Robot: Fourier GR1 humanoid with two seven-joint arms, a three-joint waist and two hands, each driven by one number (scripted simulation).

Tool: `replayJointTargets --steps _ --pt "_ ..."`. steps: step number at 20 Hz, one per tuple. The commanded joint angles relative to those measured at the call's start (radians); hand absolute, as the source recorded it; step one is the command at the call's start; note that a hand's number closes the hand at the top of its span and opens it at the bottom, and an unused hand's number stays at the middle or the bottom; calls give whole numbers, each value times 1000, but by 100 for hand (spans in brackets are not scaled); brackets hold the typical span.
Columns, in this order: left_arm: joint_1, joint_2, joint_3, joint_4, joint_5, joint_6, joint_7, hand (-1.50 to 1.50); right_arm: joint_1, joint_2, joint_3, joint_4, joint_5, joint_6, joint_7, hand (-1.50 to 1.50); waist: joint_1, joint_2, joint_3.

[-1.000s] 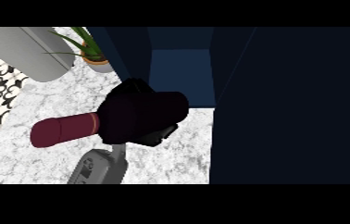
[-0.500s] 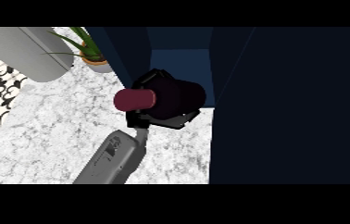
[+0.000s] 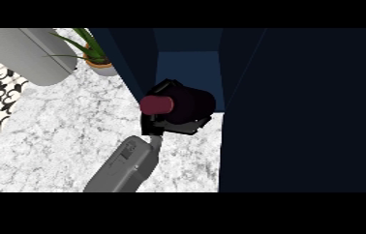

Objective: Pick up the wine, place it into the cabinet and close the cabinet

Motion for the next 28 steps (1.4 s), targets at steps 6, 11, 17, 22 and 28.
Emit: replayJointTargets --steps 6,11,17,22,28 --pt "16 0 8 120 54 -35 -75 150 34 11 6 17 9 18 -36 -150 4 -1 0" --pt "-36 0 46 347 183 -172 -280 150 18 5 -8 -21 -30 7 11 -150 -8 3 -1" --pt "-113 0 -4 378 349 -189 -249 150 -38 10 2 12 6 -26 31 -150 -8 2 -1" --pt "-220 0 1 503 364 -221 -261 150 -37 2 -18 69 -8 5 -19 -150 -11 3 0" --pt "-280 0 27 583 399 -245 -273 150 118 43 89 -1 65 18 -95 -150 -16 3 0"
